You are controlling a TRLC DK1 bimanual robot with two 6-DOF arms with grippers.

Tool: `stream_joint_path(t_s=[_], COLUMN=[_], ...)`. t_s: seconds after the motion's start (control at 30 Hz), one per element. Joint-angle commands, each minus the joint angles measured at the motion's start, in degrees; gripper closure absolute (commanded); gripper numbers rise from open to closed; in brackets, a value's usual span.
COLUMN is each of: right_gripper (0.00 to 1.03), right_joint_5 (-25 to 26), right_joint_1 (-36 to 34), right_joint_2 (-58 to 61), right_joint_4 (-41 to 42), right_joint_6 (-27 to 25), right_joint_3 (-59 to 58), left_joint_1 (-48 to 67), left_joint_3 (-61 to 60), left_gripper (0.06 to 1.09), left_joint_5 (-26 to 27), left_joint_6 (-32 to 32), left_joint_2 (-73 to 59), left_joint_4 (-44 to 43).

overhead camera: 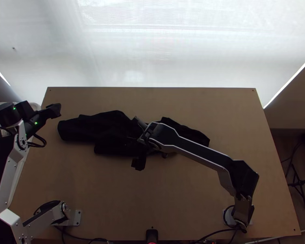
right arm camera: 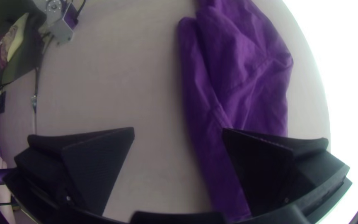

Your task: Fold the t-shirt

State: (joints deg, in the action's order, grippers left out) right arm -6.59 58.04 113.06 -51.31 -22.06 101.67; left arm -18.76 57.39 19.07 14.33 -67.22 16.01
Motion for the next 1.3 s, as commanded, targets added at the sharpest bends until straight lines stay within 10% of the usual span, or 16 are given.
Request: stream_joint_path(t_s=[0.0, 0.7, 0.9, 1.27], right_gripper=[0.05, 0.19, 0.99, 1.0], right_joint_5=[-4.0, -6.3, -10.1, -17.2], right_joint_1=[-1.8, -6.5, -6.9, -14.3], right_joint_2=[6.2, 14.6, 14.2, 8.2], right_joint_4=[3.1, 3.8, 3.8, 2.2], right_joint_6=[-1.1, -2.9, -2.9, 5.3], right_joint_3=[3.7, 8.0, 7.8, 11.1], left_joint_1=[-1.2, -2.0, -2.0, -2.1], left_joint_3=[-1.2, -1.3, -1.0, -0.3], left_gripper=[0.1, 0.1, 0.1, 0.1], left_joint_5=[0.1, 0.2, 0.2, 0.2], left_joint_6=[-0.1, -0.4, -0.3, -0.2], left_joint_2=[-0.4, -1.1, -1.7, -2.6], left_joint_4=[-1.2, -2.5, -2.8, -2.8])
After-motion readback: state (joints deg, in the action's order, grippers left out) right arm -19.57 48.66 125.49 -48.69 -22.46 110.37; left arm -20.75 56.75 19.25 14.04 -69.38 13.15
